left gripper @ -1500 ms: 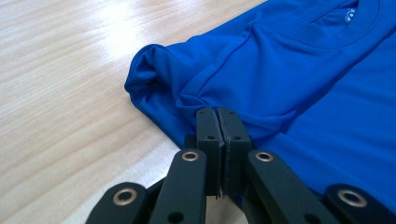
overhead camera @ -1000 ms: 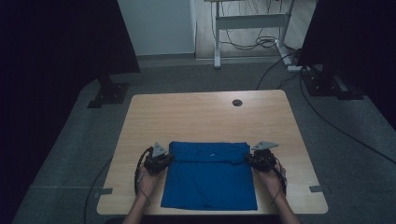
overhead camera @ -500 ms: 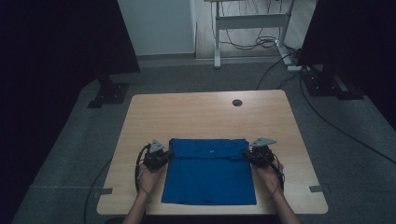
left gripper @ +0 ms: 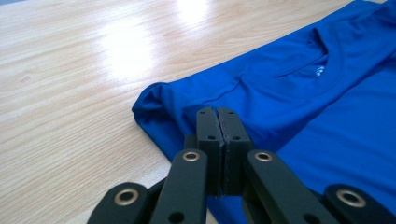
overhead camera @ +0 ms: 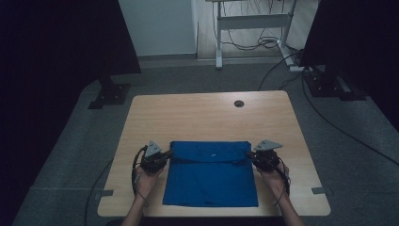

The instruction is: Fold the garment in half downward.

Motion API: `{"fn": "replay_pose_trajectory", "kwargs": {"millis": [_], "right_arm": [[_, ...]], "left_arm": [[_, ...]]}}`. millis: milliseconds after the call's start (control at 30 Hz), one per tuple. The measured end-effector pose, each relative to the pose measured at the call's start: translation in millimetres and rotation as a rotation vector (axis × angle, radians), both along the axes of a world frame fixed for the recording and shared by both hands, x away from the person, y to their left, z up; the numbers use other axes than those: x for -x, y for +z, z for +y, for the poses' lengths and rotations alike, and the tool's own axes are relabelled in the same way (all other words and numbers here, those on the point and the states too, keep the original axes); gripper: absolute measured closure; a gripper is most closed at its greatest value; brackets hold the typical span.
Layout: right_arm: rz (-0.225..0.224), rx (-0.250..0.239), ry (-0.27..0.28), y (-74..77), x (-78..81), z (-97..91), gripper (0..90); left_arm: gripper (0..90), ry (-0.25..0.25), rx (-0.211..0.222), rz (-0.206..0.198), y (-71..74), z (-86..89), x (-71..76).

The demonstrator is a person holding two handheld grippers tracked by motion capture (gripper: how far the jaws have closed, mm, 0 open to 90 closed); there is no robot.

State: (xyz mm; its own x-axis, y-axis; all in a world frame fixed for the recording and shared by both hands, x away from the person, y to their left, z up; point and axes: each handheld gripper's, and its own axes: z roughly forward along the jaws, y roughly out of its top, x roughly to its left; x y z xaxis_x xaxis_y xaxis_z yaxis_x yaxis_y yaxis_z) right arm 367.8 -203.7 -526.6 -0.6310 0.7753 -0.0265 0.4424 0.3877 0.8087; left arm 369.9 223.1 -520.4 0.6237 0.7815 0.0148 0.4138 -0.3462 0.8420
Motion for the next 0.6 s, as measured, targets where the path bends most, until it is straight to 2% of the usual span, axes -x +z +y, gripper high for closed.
{"fn": "replay_pose_trajectory", "kwargs": {"millis": [133,267,600], "right_arm": [[-0.017,-0.021,-0.001,4.2,6.9,-1.8,88.1],[-0.026,-0.020,0.004,9.2,17.3,-4.0,88.1],[-0.035,-0.030,0.008,15.2,43.6,-10.0,88.1]], "left_arm": [[89.1,-0.007,0.010,-0.009,4.2,1.9,6.8],[89.1,-0.013,0.014,-0.008,6.3,4.1,13.2],[89.0,-0.033,0.032,0.002,4.0,10.1,36.7]]}}
